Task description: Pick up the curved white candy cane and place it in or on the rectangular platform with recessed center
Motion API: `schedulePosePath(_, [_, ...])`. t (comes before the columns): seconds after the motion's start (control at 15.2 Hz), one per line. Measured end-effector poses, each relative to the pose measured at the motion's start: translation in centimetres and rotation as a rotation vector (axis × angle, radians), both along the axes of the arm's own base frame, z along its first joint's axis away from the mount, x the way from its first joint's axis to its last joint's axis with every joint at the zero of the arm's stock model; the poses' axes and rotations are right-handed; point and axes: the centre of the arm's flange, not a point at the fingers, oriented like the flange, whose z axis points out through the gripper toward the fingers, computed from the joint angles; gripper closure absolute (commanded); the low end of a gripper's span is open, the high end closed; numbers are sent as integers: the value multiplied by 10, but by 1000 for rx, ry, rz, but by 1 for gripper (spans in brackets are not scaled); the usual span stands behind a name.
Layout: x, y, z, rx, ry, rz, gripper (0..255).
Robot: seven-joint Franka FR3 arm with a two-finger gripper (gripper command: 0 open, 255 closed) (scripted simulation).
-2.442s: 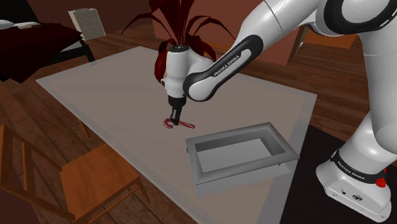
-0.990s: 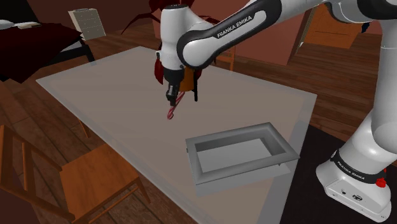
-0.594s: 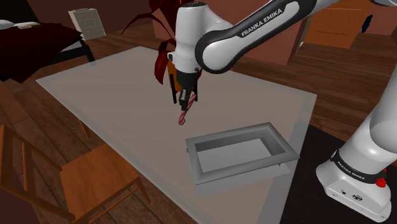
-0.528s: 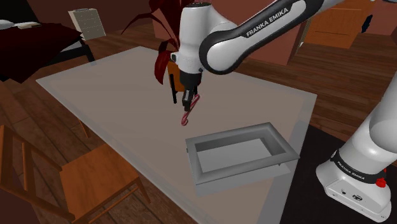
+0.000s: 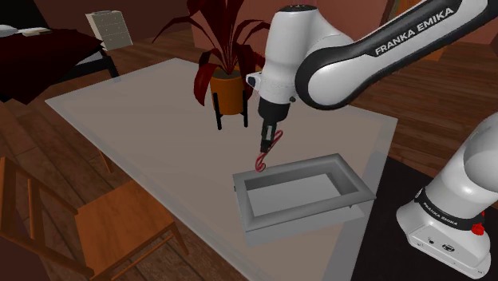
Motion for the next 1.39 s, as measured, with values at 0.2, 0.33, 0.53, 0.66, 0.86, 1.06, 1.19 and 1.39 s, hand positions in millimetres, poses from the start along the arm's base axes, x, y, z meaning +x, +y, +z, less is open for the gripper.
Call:
schedulePosePath(0.2, [-38, -10, 5, 1, 0, -1, 255])
schedulePosePath(0.33, [-62, -17, 2, 0, -1, -1, 255])
schedulePosePath(0.53, [-96, -26, 3, 0, -1, -2, 255])
schedulePosePath(0.66, [-110, -27, -2, 1, -1, -2, 255])
schedulePosePath(0.86, [-114, -29, -13, 4, -3, -3, 255])
schedulePosePath(1.06, [-113, -30, -29, 5, -7, -4, 255])
schedulePosePath(1.19, [-115, -29, -39, 5, -5, -4, 255])
schedulePosePath(1.39, [-114, -30, -55, 3, -3, -4, 255])
